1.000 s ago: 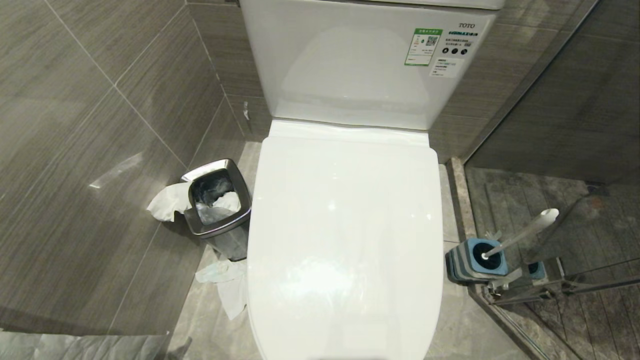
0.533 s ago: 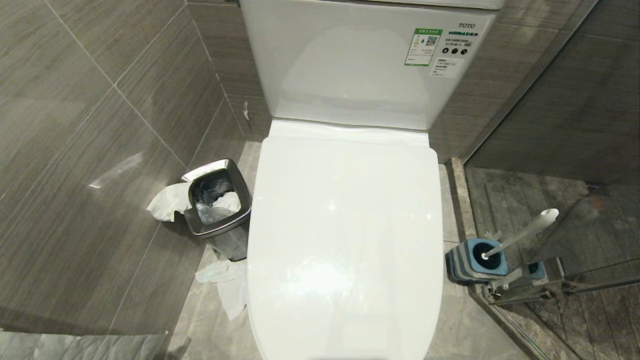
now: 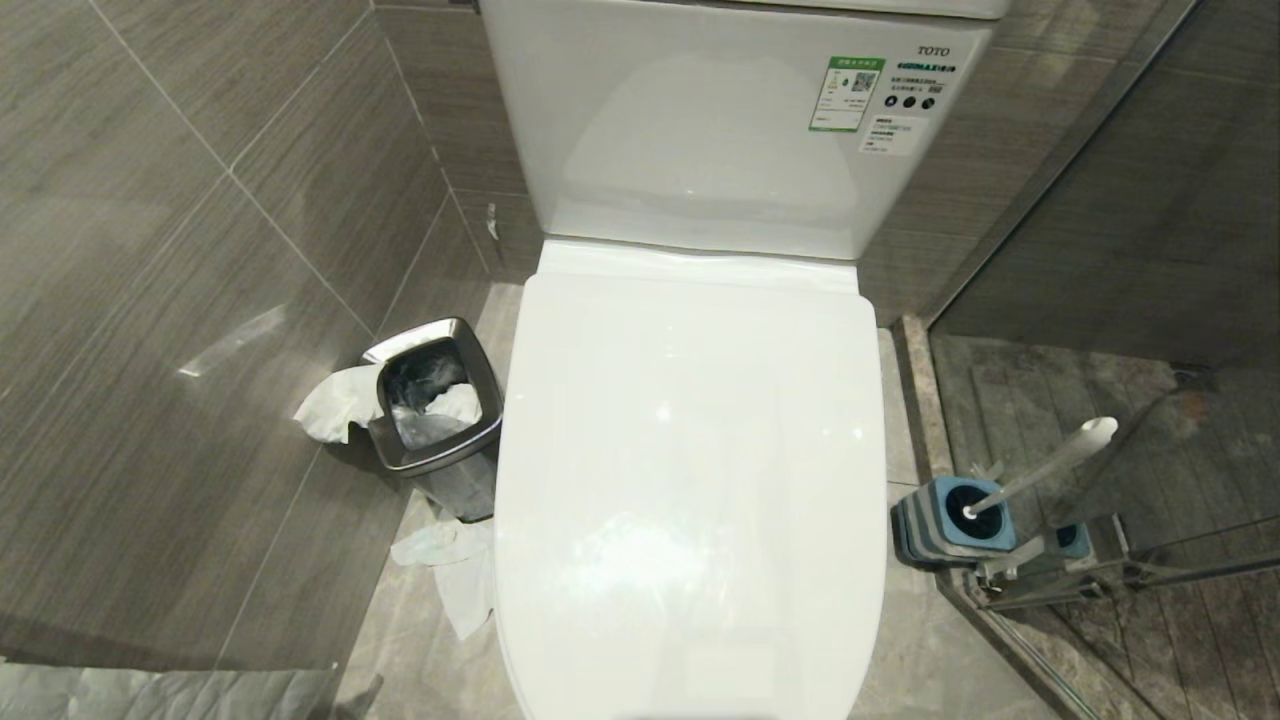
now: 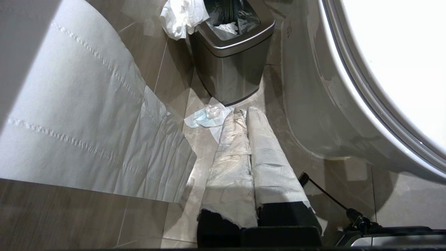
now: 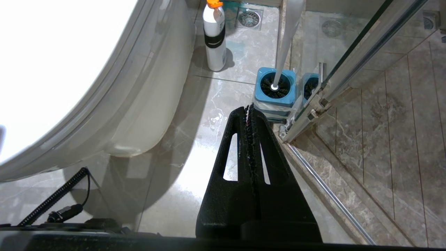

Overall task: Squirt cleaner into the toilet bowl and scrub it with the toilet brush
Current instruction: Use the left hand to lift the toilet lid slightly

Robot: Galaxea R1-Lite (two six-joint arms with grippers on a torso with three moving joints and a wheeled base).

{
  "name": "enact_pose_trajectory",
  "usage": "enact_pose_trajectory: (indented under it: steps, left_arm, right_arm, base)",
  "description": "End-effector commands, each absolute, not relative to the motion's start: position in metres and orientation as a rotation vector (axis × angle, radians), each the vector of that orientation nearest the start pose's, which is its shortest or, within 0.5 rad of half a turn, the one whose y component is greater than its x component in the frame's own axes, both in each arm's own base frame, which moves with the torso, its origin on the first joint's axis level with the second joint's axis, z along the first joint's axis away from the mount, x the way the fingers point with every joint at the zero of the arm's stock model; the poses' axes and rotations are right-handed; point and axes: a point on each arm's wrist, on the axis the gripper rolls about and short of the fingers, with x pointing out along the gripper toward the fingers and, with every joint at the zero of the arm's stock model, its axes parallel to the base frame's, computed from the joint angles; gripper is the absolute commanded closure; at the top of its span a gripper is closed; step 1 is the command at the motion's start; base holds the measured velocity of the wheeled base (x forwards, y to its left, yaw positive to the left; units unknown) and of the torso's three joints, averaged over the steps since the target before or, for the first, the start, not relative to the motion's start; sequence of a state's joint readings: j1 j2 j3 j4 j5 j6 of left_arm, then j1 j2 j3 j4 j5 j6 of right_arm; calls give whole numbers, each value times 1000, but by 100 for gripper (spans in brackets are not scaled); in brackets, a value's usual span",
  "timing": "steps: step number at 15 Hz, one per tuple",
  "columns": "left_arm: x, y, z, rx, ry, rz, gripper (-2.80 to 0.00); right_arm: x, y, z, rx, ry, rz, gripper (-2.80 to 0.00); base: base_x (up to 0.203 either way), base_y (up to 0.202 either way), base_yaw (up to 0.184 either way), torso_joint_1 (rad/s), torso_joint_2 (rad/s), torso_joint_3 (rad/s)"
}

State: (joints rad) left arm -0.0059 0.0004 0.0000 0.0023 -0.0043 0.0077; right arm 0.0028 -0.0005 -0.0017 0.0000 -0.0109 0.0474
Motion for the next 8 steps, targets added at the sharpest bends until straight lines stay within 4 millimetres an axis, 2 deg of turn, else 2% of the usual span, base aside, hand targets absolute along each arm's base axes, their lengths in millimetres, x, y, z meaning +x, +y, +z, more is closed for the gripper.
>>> enact_pose_trajectory:
  steps: [1,3,8]
  left_arm:
    - [-23,0,75,8,3,-9,0]
    - [-23,0,78,23,-7,-13,0]
    - [-37,-1,111,69,-69,-58,0]
  right_arm:
    - [-23,0,76,48,-2,-8,0]
    - [-23,0,76,48,-2,-8,0]
    - [-23,0,76,48,-2,-8,0]
  base:
    - [0,0,0,0,0,0]
    - [0,0,0,0,0,0]
    - [0,0,0,0,0,0]
